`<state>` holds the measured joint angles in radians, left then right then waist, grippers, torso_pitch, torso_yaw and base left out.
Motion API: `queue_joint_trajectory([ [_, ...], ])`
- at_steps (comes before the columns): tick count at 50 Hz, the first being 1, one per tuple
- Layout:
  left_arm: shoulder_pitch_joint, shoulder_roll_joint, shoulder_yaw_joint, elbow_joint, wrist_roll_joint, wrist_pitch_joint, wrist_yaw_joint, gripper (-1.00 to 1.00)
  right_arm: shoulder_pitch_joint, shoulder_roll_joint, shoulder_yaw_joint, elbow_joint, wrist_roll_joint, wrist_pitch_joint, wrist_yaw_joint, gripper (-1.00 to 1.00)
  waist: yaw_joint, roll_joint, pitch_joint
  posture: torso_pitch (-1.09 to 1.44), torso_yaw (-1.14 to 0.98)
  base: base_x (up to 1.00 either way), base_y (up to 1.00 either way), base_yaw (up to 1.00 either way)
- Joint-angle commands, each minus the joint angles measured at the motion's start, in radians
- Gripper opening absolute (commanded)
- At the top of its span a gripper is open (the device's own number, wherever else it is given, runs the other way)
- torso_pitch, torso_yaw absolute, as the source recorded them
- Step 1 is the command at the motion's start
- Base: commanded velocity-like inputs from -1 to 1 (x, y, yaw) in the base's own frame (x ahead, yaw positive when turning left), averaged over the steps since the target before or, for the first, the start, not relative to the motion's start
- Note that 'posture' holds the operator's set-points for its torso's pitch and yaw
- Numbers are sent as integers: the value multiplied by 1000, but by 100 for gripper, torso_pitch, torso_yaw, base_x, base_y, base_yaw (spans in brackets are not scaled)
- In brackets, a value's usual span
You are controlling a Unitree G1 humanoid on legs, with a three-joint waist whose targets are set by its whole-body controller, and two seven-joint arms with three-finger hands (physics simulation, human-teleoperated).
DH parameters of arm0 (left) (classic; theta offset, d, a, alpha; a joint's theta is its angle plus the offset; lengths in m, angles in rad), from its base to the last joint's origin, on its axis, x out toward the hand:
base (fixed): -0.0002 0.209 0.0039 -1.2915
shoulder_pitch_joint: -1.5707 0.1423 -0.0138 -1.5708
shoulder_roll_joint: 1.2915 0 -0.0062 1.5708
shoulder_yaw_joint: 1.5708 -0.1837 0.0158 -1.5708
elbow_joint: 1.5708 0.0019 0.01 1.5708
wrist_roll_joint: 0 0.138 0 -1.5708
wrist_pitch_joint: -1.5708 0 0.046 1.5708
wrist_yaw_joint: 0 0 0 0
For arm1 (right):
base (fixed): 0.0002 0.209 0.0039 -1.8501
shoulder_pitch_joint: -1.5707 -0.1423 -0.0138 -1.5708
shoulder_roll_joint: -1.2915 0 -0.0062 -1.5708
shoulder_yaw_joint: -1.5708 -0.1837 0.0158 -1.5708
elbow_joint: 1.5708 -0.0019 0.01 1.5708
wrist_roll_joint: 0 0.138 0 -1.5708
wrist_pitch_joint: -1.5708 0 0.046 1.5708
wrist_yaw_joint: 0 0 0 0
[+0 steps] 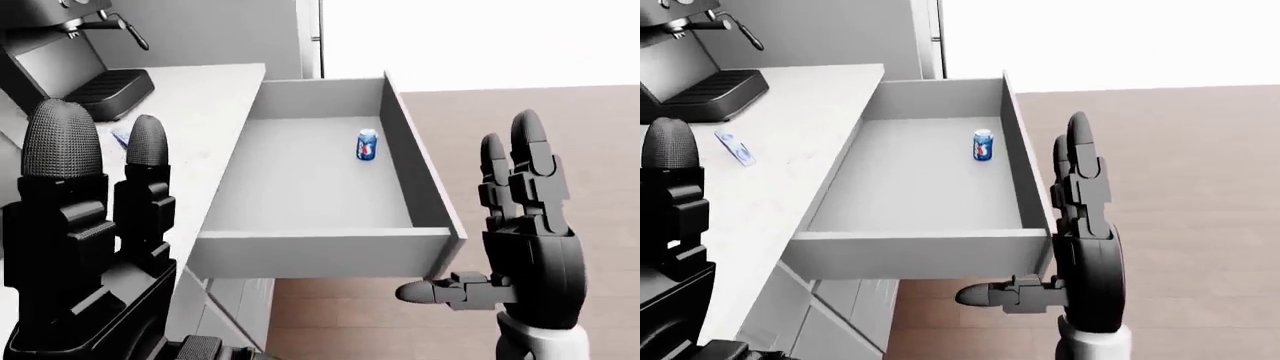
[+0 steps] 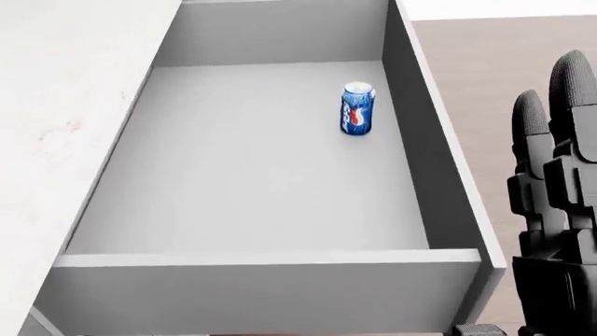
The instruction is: Close the right drawer.
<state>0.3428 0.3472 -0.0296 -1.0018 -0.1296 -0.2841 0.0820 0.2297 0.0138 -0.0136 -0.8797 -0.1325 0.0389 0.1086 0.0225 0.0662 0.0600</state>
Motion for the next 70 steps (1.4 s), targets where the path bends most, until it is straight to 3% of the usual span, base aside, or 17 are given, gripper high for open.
queue_joint_trajectory([
  [1,-12,14,7,-45,3,-25,-7,100,-10,-3,-14,-51,4,-29,-10,100,-3,1,-9,0,0,12,0,0],
  [6,-14,19,7,-45,1,-23,-3,100,-9,-2,-18,-42,19,-36,-9,100,-6,-60,-2,0,0,12,0,0],
  [7,-15,21,7,-45,0,-22,-1,100,-14,-2,-19,-43,15,-22,-11,100,-7,-82,-3,0,0,5,0,0],
  [8,-15,23,6,-45,-1,-23,1,100,-17,-2,-25,-47,25,-18,-11,100,-6,-117,-15,0,0,0,0,0],
  [9,-15,26,6,-45,-1,-23,3,100,-20,-2,-26,-50,25,-11,-12,100,1,-102,-27,0,0,0,0,0],
  [10,-16,28,7,-45,-2,-23,5,100,-20,-1,-26,-53,22,-14,-15,100,-2,-87,-20,0,0,0,0,0],
  [14,-16,37,5,-45,-2,-25,14,100,-30,-1,-36,-67,28,11,-17,100,-11,-55,-37,0,0,0,0,0],
  [20,-14,39,7,-45,-4,-26,16,100,-34,0,-47,-77,45,18,-14,100,-16,-54,-51,0,0,0,0,0],
  [30,-7,31,9,-45,-4,-32,8,100,-65,-5,-75,-106,50,69,-13,100,-16,-61,-53,0,0,0,0,0],
  [36,-8,23,4,-45,-1,-30,1,100,-154,-30,-191,-156,103,180,-15,100,-13,-63,-51,0,0,0,0,0],
  [44,-10,3,-5,-45,12,-25,-15,100,-338,-175,-406,-136,204,321,-43,100,-10,-70,-47,0,0,0,0,0],
  [50,-14,-7,-9,-45,17,-18,-23,100,-458,-327,-514,112,250,259,-78,100,-11,-77,-40,0,0,0,0,0],
  [54,-16,-9,-10,-45,18,-16,-25,100,-524,-422,-527,348,241,153,-104,100,-12,-80,-36,0,0,0,0,0],
  [57,-18,-11,-11,-45,19,-13,-26,100,-587,-484,-507,622,223,25,-133,100,-15,-81,-35,0,0,0,0,0],
  [65,-24,-9,-3,-45,11,-6,-24,100,-859,-609,-359,1595,168,-449,-232,100,-22,-82,-43,0,0,0,0,0],
  [70,-24,4,5,-45,0,-6,-14,100,-921,-644,-313,1932,191,-633,-273,100,-17,-78,-50,0,0,0,0,0],
])
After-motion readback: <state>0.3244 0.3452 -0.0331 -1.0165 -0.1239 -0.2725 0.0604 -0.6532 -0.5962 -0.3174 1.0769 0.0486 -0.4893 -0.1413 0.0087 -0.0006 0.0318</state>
